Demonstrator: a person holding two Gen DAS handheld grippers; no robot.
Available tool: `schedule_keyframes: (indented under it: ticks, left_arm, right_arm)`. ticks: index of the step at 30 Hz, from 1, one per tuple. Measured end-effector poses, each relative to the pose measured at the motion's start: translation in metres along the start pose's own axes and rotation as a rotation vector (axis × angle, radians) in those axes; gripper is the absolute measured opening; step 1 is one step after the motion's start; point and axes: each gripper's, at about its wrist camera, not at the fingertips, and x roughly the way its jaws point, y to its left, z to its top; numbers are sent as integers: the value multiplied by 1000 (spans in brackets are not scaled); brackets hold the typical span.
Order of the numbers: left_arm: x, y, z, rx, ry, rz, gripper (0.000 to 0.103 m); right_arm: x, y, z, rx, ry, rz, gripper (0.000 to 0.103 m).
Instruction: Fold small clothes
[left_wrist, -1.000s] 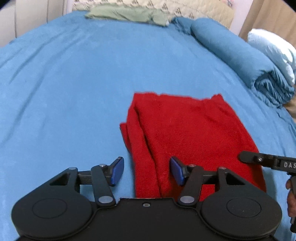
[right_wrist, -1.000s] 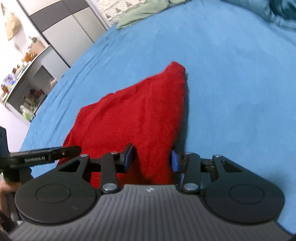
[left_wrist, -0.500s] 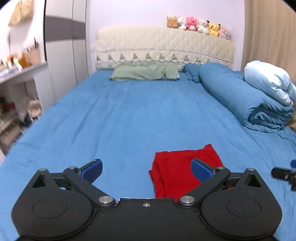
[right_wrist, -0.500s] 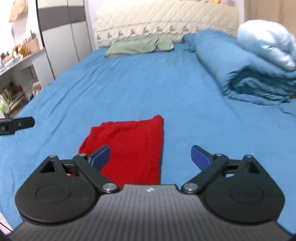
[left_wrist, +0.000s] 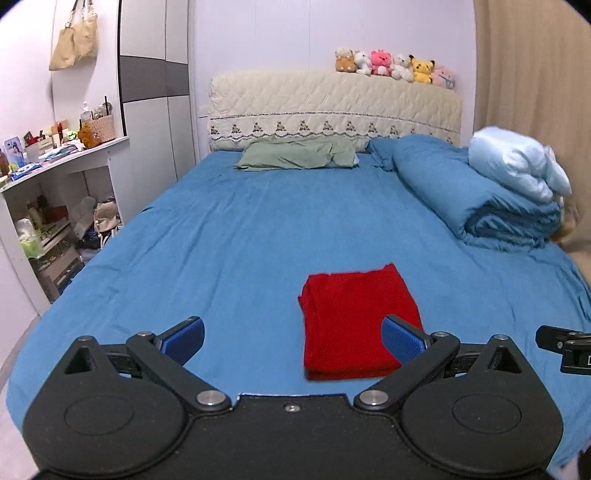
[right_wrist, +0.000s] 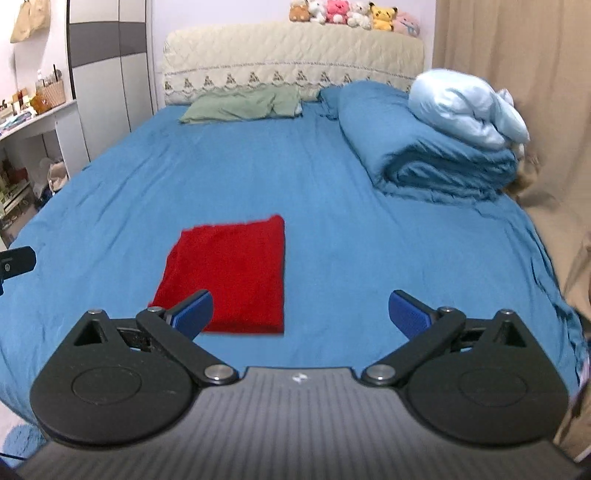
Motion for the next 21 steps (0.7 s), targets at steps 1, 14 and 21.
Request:
schedule_keyframes:
  ticks: [1, 14, 21]
  left_arm:
    - [-2, -2, -5, 15, 4, 5, 103]
    - [-21, 4, -30, 13, 24, -8, 103]
    - [-25, 7, -33, 5, 26, -8, 103]
  right_arm:
    - [-2, 0, -6, 11, 13, 7, 103]
    - [-30, 6, -34, 18, 21, 0, 103]
    - [-33, 8, -33, 11, 13, -1, 103]
